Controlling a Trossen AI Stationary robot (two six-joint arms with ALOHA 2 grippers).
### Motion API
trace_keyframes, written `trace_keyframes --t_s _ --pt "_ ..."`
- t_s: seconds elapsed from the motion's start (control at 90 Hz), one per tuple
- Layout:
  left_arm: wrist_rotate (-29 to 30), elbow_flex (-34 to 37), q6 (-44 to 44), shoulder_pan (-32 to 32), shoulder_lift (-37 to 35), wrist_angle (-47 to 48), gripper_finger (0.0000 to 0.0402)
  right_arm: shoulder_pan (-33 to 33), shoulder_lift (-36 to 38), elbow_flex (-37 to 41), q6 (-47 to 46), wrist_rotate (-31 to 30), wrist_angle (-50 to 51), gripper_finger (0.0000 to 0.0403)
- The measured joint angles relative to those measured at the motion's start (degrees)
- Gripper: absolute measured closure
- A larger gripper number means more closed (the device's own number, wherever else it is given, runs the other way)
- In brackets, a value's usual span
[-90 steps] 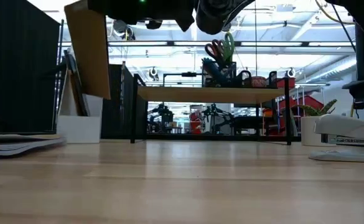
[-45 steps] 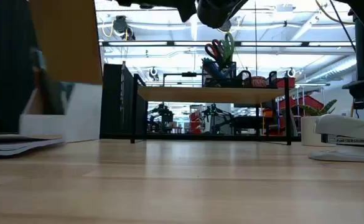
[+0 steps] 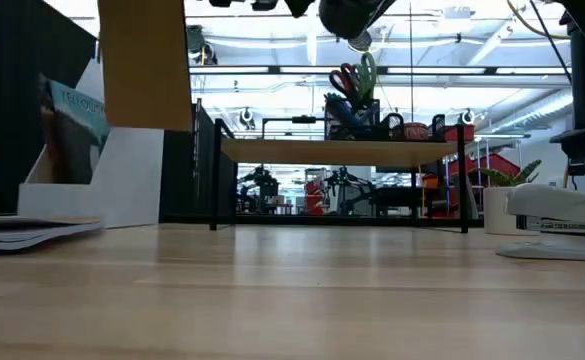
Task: Stock shelves
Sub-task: Put the brown book into the white bookshelf
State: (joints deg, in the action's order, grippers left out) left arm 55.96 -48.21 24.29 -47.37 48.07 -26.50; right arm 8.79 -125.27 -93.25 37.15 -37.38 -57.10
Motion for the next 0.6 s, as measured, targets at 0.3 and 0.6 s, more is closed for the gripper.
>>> trace_keyframes --t_s 0.3,0.6 --pt "4.7 0.0 -3.1 0.0 0.0 8.1 0.0229 0.3 2.2 0.0 2.2 -6.7 3.3 0.0399" --pt "8.2 0.0 -35.8 -2.4 1.3 41.6 0.0229 3.2 2.2 0.0 -10.2 -5.7 23.7 0.0399"
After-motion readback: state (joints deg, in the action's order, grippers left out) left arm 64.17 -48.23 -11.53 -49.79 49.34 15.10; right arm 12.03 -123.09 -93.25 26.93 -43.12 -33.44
